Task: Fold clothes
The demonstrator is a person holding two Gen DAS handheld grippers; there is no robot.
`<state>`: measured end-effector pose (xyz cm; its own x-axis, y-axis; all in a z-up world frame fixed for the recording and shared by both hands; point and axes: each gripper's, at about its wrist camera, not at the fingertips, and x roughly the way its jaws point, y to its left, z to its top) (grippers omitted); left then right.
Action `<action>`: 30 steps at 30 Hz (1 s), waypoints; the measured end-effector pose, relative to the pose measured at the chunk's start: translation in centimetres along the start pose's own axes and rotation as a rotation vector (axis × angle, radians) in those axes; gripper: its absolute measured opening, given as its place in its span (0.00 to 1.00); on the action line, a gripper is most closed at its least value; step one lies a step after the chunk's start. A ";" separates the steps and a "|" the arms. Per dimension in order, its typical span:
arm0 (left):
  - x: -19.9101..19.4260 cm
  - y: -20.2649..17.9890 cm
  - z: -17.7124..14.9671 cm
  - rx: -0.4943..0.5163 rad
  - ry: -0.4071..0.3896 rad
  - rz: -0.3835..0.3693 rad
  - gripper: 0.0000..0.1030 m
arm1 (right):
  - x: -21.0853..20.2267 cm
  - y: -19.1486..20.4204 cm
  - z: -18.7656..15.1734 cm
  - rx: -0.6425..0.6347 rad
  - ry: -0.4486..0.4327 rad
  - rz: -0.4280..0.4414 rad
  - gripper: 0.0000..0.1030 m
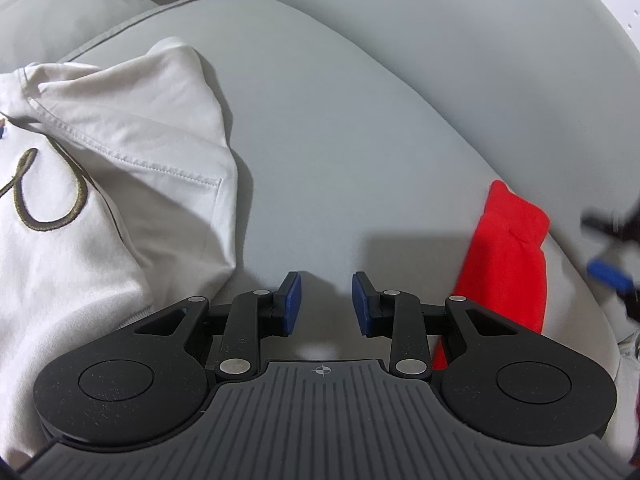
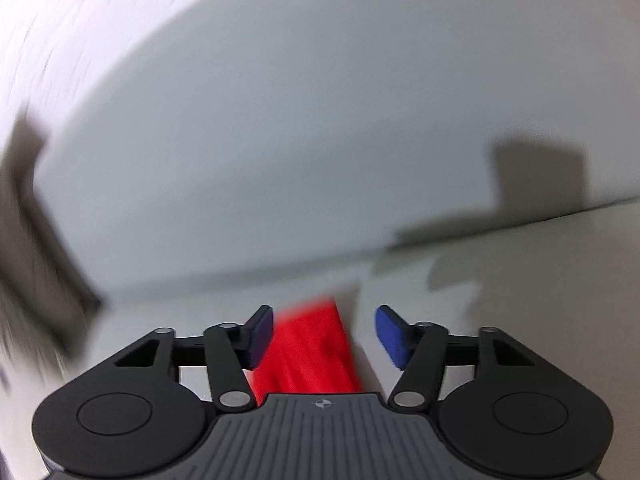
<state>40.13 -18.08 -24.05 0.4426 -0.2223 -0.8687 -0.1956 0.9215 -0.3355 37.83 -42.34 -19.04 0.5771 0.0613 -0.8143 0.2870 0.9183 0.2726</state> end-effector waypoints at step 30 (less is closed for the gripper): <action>-0.3 -0.7 -0.8 0.020 -0.012 0.016 0.33 | -12.2 1.0 -20.1 -0.237 -0.006 -0.032 0.42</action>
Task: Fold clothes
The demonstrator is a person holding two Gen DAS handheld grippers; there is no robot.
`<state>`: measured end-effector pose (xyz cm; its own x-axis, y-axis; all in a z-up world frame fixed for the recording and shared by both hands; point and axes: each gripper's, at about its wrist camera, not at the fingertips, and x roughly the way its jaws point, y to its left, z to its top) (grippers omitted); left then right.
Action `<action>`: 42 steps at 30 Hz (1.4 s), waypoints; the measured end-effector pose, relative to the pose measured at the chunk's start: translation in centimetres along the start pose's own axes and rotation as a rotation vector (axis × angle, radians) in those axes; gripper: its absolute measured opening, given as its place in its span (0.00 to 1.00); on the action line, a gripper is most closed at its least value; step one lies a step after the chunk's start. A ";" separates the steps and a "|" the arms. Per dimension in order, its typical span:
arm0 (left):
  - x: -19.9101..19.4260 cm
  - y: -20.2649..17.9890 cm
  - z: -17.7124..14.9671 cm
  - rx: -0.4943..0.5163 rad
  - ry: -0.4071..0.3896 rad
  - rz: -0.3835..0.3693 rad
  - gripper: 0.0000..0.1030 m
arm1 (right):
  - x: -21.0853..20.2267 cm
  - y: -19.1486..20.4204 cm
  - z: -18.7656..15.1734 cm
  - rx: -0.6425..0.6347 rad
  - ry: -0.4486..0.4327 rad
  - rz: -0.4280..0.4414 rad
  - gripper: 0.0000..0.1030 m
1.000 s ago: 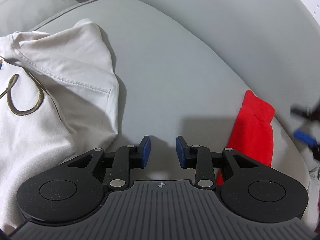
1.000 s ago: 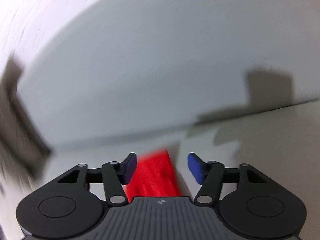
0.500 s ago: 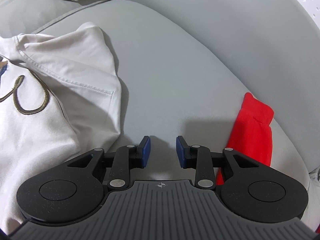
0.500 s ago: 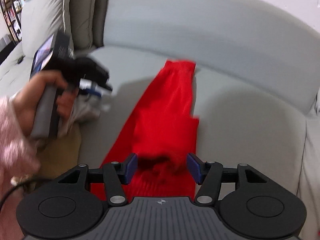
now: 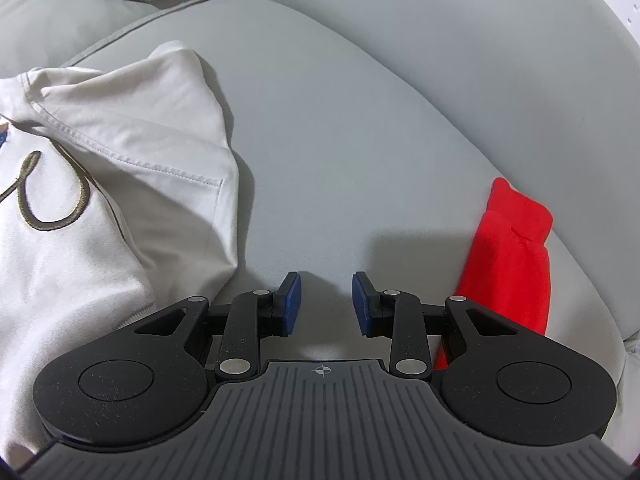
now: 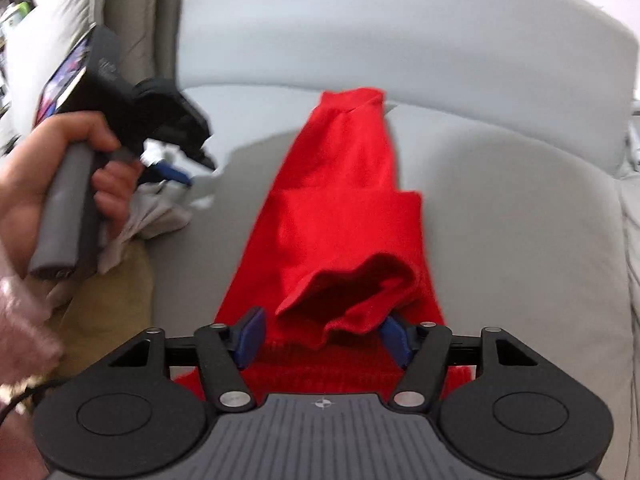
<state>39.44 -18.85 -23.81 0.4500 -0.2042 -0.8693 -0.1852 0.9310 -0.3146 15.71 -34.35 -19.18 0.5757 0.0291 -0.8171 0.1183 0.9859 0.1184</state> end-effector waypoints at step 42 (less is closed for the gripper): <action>0.5 -0.4 -0.4 0.021 -0.007 0.007 0.34 | 14.8 -0.9 19.5 -0.152 -0.054 -0.067 0.05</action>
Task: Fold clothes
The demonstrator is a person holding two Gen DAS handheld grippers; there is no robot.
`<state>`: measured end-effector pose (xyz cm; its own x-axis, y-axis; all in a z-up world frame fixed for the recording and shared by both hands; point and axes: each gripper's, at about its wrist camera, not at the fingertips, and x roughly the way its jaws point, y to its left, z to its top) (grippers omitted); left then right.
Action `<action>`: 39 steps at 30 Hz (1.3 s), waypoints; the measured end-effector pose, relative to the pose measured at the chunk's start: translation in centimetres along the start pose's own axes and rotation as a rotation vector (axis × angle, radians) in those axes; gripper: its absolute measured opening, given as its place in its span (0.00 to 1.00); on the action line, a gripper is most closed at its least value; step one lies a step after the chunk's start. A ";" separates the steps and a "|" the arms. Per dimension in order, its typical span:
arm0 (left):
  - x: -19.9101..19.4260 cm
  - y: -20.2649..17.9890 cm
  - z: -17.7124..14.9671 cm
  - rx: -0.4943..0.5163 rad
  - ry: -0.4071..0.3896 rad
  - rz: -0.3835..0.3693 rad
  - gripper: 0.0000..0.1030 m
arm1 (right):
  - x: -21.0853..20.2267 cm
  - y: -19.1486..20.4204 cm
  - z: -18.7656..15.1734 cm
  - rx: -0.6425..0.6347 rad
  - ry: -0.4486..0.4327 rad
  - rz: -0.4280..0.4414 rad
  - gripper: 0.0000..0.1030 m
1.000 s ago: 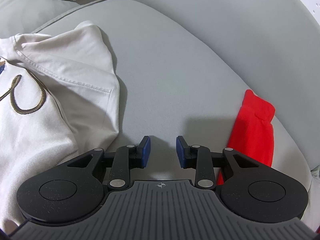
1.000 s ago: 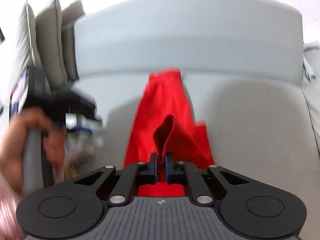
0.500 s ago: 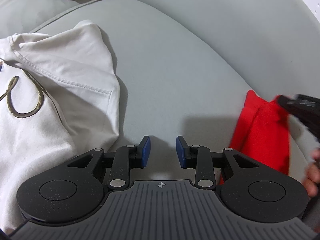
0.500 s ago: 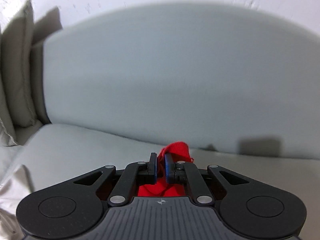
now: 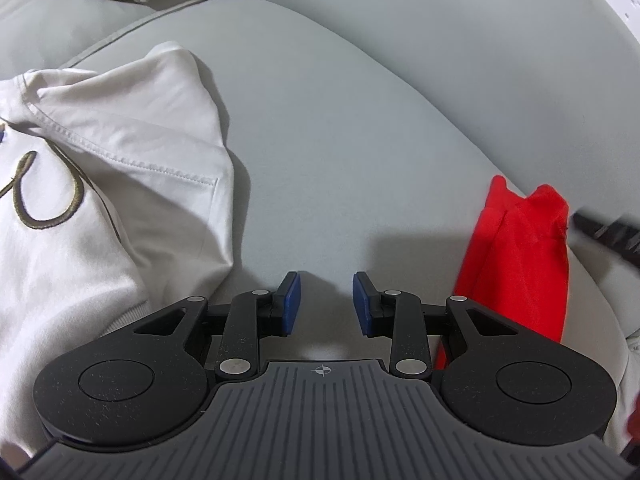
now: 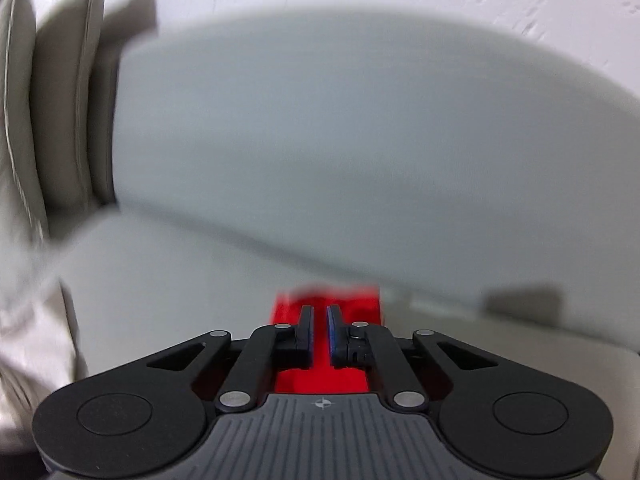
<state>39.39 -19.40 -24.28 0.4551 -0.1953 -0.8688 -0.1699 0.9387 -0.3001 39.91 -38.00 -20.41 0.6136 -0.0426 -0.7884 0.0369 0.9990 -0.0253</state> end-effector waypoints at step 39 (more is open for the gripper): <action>1.0 0.0 0.5 0.053 0.011 0.005 0.35 | 5.4 -7.9 0.0 0.106 0.042 0.151 0.18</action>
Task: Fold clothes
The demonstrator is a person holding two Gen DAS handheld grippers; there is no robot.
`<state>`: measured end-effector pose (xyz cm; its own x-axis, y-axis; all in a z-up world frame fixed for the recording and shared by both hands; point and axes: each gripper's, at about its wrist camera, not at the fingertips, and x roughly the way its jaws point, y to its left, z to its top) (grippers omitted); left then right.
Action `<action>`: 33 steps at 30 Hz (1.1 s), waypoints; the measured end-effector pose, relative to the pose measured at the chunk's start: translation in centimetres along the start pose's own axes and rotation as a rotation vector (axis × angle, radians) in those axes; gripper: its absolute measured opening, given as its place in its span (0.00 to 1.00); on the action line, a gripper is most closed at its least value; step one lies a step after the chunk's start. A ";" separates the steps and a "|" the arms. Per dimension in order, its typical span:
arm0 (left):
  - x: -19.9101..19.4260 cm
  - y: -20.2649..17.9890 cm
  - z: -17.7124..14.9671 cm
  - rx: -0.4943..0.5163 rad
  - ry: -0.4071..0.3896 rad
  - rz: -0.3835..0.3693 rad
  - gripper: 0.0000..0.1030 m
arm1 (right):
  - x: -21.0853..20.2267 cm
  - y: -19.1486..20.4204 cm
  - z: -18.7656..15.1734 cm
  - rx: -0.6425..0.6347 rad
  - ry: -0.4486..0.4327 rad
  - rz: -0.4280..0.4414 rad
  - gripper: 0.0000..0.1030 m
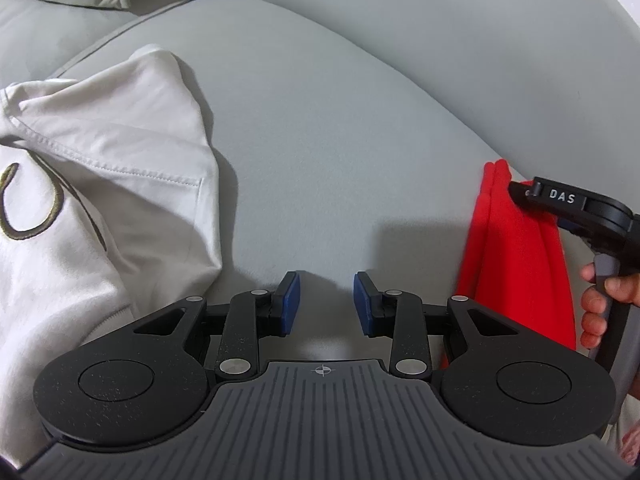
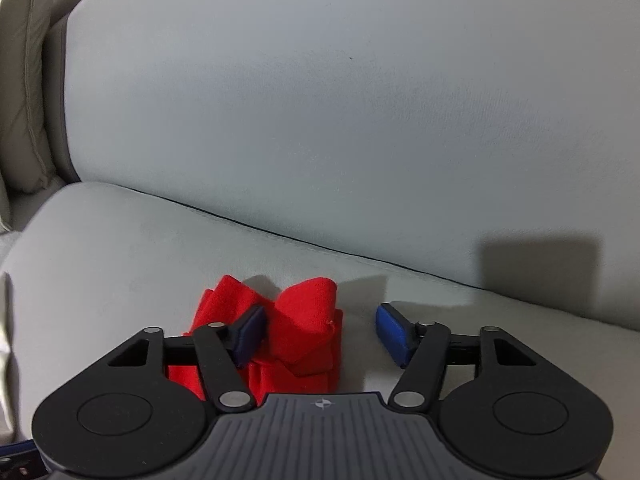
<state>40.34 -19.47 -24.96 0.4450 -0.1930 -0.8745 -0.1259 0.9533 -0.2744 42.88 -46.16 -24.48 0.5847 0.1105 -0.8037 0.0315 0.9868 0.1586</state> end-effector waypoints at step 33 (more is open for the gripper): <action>-28.1 4.1 -19.6 0.231 -0.226 -0.009 0.35 | -38.4 5.1 -23.6 -0.306 -0.420 0.301 0.12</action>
<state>9.89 -14.69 -9.36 0.6338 -0.1699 -0.7546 0.0723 0.9843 -0.1608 1.45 -42.63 -6.33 0.8038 0.3958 -0.4441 -0.3838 0.9154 0.1213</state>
